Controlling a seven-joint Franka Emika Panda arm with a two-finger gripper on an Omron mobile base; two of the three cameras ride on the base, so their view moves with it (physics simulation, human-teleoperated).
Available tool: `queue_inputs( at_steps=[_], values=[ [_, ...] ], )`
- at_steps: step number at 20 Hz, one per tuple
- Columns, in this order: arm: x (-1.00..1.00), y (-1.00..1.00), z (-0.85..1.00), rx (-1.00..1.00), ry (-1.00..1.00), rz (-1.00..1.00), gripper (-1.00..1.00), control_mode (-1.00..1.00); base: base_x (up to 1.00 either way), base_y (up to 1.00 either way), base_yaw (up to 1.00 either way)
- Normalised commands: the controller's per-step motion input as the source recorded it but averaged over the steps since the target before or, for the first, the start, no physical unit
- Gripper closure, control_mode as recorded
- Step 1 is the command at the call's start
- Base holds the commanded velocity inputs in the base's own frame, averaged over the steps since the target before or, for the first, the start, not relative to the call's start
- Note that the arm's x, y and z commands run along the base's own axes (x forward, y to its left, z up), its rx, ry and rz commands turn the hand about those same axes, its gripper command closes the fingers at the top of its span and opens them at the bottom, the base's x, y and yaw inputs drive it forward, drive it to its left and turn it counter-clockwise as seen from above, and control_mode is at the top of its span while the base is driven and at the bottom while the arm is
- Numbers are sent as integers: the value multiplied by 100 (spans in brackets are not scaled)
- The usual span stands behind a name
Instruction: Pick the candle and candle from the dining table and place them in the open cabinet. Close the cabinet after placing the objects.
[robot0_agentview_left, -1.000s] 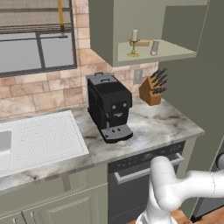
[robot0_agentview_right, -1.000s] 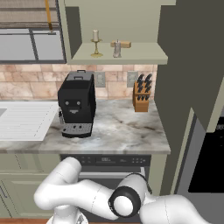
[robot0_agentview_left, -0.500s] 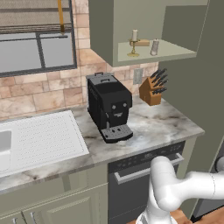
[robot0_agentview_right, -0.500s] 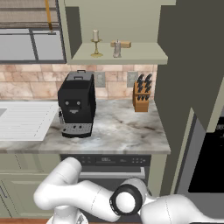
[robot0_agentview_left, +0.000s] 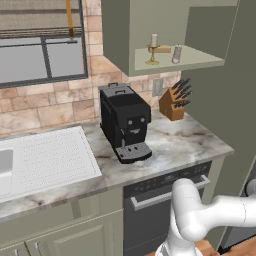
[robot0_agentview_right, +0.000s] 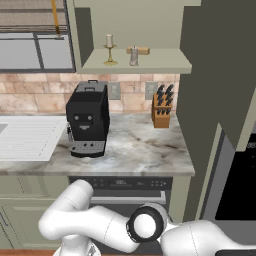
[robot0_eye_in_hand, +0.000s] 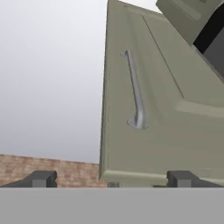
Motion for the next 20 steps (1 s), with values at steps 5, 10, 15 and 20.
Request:
queue_inputs(
  at_steps=[5,10,15,20],
  values=[
    [0,-50,0,-1,0,0,-100,-100,0,0,0],
    [4,-17,0,-8,0,0,-100,-100,0,0,0],
    [9,18,0,-15,0,0,-100,-100,0,0,0],
    [0,48,0,-16,0,0,-100,-100,0,0,0]
  ],
)
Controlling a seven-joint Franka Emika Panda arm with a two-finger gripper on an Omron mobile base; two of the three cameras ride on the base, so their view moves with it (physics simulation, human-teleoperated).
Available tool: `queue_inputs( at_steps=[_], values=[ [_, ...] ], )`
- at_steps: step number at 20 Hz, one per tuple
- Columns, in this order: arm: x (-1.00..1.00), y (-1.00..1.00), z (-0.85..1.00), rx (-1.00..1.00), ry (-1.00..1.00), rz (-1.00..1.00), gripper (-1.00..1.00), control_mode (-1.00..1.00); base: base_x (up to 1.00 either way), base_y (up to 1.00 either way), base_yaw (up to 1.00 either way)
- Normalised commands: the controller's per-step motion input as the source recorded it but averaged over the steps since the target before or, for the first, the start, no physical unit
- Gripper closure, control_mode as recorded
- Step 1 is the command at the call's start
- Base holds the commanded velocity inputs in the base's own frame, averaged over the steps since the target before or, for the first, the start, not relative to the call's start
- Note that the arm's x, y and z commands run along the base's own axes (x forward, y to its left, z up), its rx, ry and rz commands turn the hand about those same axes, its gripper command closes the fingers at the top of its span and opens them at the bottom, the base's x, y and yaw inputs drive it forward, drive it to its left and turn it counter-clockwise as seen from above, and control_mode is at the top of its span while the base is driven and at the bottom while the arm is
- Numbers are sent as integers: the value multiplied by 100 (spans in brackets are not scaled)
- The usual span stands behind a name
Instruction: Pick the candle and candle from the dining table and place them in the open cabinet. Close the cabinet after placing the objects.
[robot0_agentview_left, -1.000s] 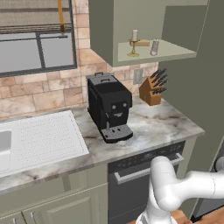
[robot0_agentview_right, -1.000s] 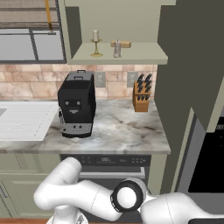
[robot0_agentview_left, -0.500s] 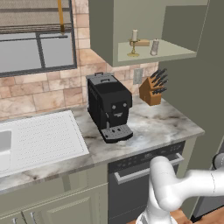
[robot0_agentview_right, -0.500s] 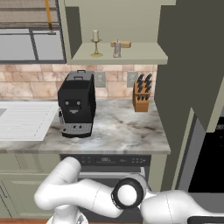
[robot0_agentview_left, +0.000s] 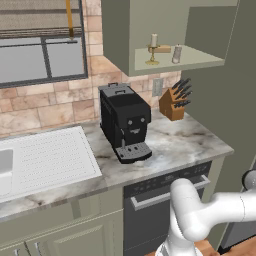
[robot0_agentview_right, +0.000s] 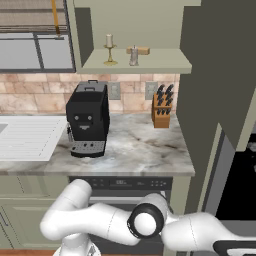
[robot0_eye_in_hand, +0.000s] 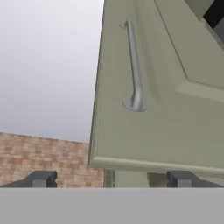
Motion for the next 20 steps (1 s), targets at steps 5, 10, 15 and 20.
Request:
queue_inputs(
  at_steps=[5,10,15,20],
  values=[
    [0,15,14,-14,-1,-1,-100,-100,0,0,0],
    [0,3,45,-8,-3,-3,-100,-100,0,0,0],
    [-2,0,43,-5,0,-1,-100,-100,0,0,0],
    [-2,6,9,-12,1,0,-100,-100,0,0,0]
  ],
)
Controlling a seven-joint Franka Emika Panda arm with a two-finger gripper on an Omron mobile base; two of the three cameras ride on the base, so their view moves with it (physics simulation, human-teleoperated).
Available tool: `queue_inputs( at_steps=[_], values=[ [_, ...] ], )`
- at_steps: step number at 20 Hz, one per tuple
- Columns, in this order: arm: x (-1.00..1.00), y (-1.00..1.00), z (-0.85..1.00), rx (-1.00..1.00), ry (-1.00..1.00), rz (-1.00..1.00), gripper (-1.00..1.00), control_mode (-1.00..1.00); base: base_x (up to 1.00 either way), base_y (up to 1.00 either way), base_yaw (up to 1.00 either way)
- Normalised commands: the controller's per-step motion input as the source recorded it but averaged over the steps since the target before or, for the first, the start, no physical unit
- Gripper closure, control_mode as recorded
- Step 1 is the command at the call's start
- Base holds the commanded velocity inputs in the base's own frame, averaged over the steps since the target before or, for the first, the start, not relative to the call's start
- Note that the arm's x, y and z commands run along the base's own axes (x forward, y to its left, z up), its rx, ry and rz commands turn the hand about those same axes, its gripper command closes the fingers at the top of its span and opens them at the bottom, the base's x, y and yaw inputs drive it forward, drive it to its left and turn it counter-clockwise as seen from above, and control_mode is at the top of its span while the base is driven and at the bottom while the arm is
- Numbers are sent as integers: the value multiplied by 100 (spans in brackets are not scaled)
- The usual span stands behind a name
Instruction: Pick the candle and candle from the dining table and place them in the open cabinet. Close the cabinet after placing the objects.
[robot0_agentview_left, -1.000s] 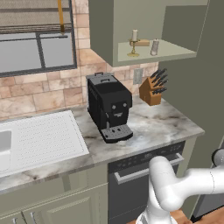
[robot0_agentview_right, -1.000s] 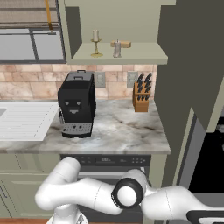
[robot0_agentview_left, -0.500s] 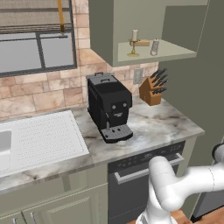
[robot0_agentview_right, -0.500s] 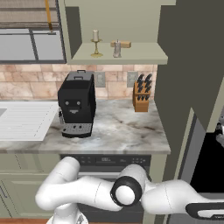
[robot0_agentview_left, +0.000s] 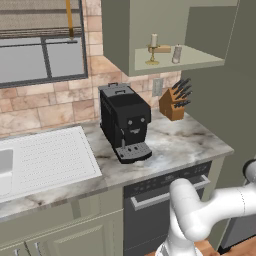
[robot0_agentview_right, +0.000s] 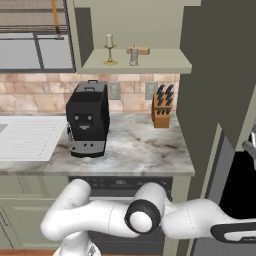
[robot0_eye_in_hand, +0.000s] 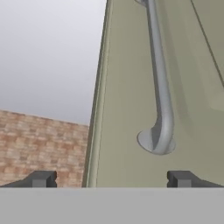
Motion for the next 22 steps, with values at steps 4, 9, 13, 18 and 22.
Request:
queue_inputs(
  at_steps=[4,9,13,18,22],
  values=[
    [1,17,-1,-6,5,0,-100,-100,0,0,0],
    [2,19,5,0,1,0,-100,-100,0,0,0],
    [0,29,18,0,0,-3,-100,-100,0,0,0],
    [0,47,14,-1,0,-7,-100,-100,0,0,0],
    [1,58,3,-4,1,-11,-100,-100,0,0,0]
  ],
)
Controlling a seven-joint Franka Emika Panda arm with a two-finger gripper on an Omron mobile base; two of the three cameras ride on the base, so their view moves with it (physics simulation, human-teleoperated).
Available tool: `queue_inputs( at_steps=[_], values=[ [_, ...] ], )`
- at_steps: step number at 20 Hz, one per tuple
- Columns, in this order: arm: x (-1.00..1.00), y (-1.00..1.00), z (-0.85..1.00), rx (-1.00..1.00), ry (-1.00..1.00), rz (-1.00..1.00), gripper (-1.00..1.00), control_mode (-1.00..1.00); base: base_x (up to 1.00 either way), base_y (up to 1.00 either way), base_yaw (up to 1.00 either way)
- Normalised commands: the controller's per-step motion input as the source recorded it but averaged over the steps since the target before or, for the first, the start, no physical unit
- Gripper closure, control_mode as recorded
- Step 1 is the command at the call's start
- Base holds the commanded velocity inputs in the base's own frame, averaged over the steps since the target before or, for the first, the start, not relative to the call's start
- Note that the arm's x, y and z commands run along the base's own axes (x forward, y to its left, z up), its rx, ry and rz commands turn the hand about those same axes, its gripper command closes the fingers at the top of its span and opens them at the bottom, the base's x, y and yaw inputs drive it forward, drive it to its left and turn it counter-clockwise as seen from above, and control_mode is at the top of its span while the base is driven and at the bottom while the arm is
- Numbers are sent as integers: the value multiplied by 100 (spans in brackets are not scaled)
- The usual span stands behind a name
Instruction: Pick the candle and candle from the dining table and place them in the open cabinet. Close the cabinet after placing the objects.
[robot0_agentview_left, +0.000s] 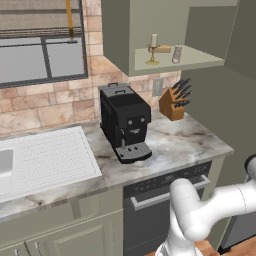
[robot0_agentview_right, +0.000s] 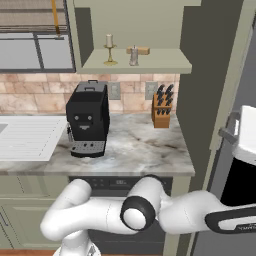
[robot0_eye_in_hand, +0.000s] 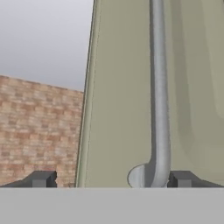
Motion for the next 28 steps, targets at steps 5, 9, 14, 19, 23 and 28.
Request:
queue_inputs(
  at_steps=[5,9,14,19,23,28],
  values=[
    [7,75,0,-7,9,-14,-100,-100,0,0,0],
    [23,78,0,-9,20,-17,-100,-100,0,0,0],
    [42,82,0,-10,26,-19,-100,-100,0,0,0],
    [48,76,0,-7,26,-20,-100,-100,0,0,0],
    [54,83,2,-2,16,-24,-100,-100,0,0,0],
    [60,84,1,0,3,-31,-100,-100,0,0,0]
  ],
)
